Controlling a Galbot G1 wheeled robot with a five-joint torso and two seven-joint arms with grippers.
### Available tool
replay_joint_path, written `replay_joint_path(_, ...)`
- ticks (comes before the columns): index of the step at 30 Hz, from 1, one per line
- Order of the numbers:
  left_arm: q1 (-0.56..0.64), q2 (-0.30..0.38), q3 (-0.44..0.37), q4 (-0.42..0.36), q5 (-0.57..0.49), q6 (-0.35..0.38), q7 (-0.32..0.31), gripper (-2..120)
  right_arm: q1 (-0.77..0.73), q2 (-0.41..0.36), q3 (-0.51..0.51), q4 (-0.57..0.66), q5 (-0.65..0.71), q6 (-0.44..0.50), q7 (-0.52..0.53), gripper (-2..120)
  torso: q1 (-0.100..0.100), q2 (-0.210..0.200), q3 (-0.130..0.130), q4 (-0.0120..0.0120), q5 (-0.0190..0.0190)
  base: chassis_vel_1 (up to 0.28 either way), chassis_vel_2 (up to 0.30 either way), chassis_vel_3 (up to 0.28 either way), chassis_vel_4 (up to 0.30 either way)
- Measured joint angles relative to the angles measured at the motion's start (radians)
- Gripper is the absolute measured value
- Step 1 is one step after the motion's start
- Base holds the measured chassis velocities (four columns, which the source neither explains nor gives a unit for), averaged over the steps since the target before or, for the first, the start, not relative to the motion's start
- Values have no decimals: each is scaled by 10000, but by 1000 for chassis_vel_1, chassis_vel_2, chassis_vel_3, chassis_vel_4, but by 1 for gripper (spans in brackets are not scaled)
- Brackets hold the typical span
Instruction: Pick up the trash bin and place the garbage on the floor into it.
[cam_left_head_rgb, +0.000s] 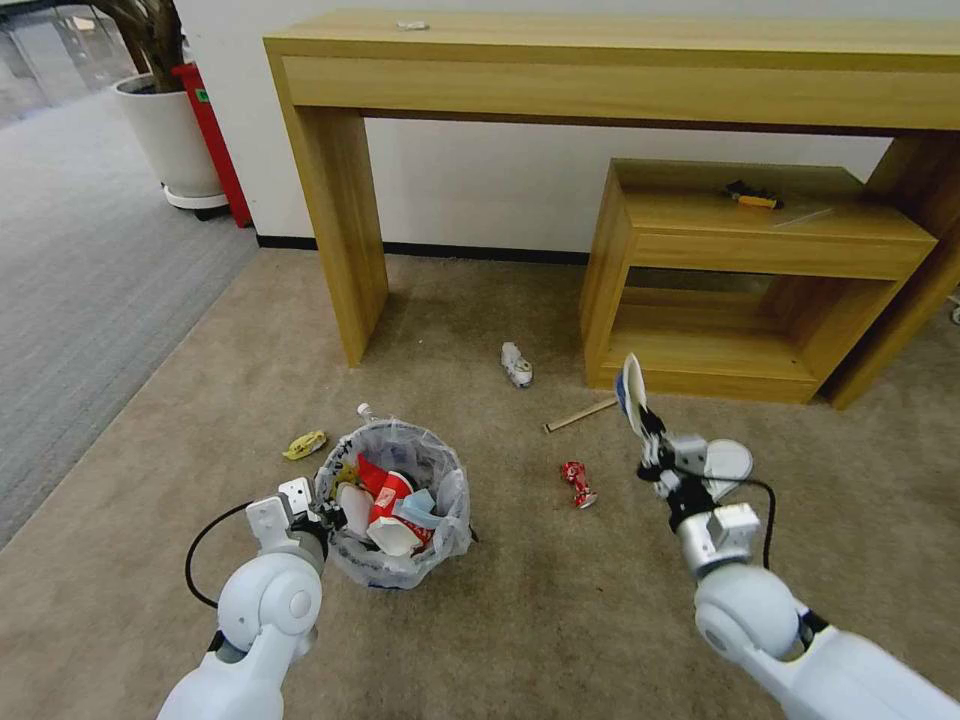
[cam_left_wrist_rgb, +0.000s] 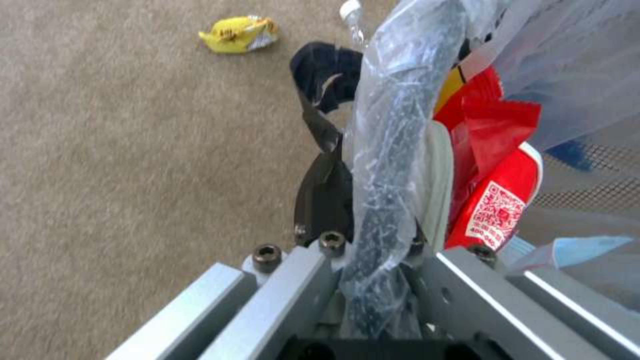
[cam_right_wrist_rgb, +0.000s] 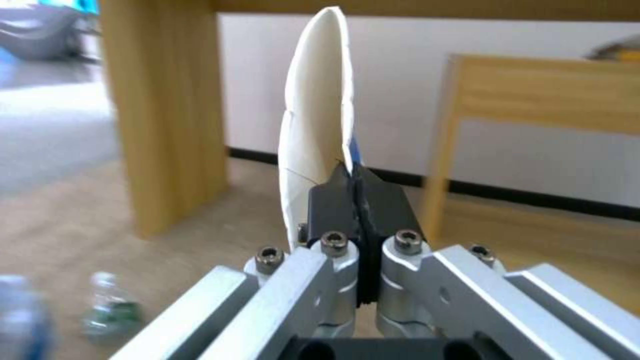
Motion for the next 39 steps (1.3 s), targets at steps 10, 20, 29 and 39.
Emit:
replay_joint_path(10, -648, 15, 265, 361, -237, 83, -209, 0, 736, -728, -989, 918, 2086, 79, -1103, 0, 0, 0, 0, -2, 0, 0, 0, 0, 0)
replay_joint_path(20, -847, -125, 467, 499, -359, 113, -313, 0, 2160, 580, -2840, -239, 3252, 992, -2168, 0, 0, -1, 0, 2, 0, 0, 0, 0, 0)
replay_joint_path(29, -963, -76, 520, 623, -344, 115, -340, 0, 2959, 1260, -3900, -388, 3915, 1426, -2605, 0, 0, -1, 0, 1, 0, 0, 0, 0, 0)
replay_joint_path(39, -1286, -68, 699, 760, -511, 141, -504, 0, 3323, 1548, -4885, -538, 4233, 1635, -2633, 0, 0, 0, -1, -1, 0, 0, 0, 0, 0)
